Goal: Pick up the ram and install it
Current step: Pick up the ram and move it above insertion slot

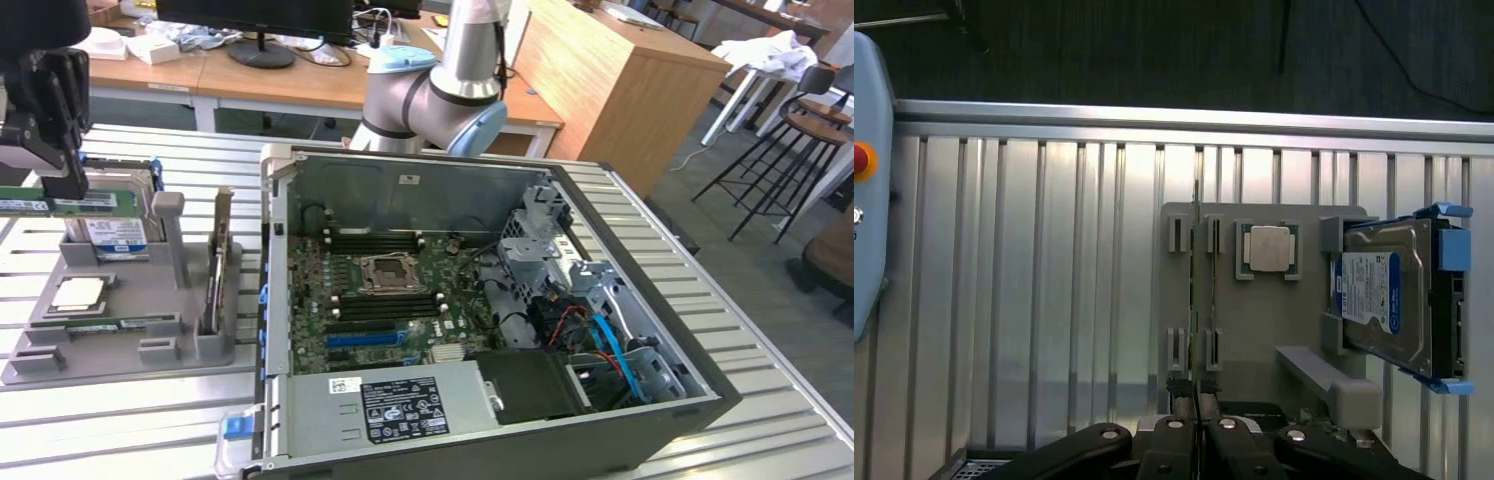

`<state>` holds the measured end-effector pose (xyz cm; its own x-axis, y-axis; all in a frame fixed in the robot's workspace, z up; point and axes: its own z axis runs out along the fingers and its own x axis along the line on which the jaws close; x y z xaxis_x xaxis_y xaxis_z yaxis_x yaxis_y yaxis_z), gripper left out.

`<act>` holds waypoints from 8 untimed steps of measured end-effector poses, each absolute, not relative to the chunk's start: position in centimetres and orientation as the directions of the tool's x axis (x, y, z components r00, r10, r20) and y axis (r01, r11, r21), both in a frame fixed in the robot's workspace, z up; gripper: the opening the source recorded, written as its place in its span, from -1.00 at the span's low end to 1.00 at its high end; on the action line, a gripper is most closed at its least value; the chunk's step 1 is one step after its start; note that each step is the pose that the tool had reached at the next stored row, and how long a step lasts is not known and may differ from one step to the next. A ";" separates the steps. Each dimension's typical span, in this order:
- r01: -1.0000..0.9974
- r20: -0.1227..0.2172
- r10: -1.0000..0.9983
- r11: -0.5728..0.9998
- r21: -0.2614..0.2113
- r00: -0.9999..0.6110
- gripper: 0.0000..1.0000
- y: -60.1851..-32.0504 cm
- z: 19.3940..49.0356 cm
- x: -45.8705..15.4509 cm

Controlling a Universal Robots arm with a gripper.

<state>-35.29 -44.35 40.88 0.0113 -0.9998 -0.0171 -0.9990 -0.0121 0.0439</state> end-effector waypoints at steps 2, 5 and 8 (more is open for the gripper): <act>-0.999 -0.017 -1.000 -0.012 0.046 0.011 -0.76 -44.4 40.9 -35.0; -0.999 -0.017 -1.000 -0.012 0.048 0.011 -0.76 -44.4 41.0 -34.6; -0.999 -0.017 -1.000 -0.012 0.052 0.011 -0.76 -44.4 41.1 -34.2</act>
